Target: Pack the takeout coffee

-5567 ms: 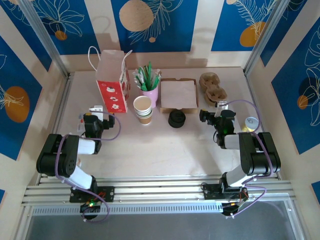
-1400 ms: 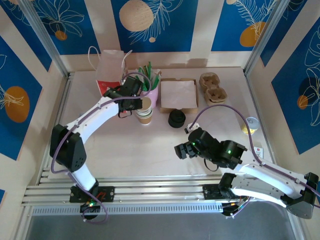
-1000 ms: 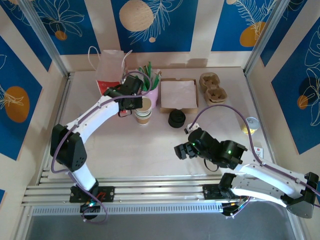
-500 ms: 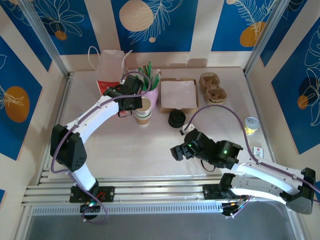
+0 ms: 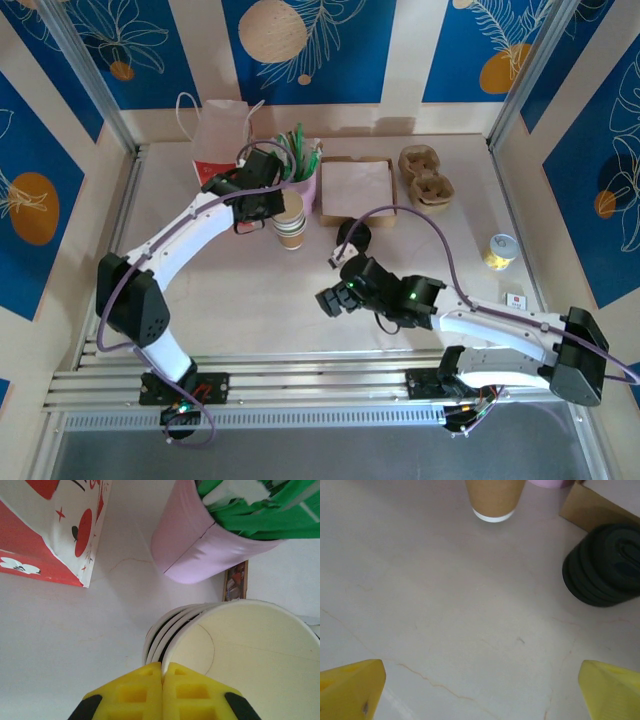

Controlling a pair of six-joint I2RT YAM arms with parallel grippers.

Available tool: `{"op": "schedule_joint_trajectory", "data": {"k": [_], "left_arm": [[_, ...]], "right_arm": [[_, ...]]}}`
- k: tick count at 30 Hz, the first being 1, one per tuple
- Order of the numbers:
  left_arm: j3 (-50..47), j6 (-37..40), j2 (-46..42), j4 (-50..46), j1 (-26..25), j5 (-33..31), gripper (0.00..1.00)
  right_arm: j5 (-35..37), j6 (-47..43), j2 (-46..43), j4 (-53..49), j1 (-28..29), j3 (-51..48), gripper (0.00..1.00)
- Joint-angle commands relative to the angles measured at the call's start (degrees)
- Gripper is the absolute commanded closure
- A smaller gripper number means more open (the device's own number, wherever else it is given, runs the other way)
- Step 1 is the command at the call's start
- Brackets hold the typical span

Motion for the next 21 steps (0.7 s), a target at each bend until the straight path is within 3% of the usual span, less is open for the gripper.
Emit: {"op": "schedule_joint_trajectory", "data": {"k": [1, 8, 12, 17, 21], "left_arm": [[0.8, -1.6, -2.3, 1.0, 0.4, 1.6, 1.0], [-0.8, -2.2, -2.5, 0.9, 0.3, 3.0, 1.0], [-2.0, -2.6, -2.8, 0.9, 0.3, 3.3, 1.0], [-2.6, -2.5, -3.7, 0.6, 0.6, 3.0, 1.0], [-1.5, -2.1, -4.9, 0.2, 1.4, 3.0, 1.0]], "right_arm": [[-1.2, -4.5, 1.1, 10.7, 0.3, -0.6, 0.01], [-7.9, -7.3, 6.9, 27.6, -2.8, -2.5, 0.01], [-15.1, 0.8, 11.2, 29.5, -7.8, -0.5, 0.01], [-18.5, 8.0, 12.8, 32.9, -10.7, -0.7, 0.03], [-18.4, 7.9, 12.6, 33.2, -10.2, -1.0, 0.03]]}}
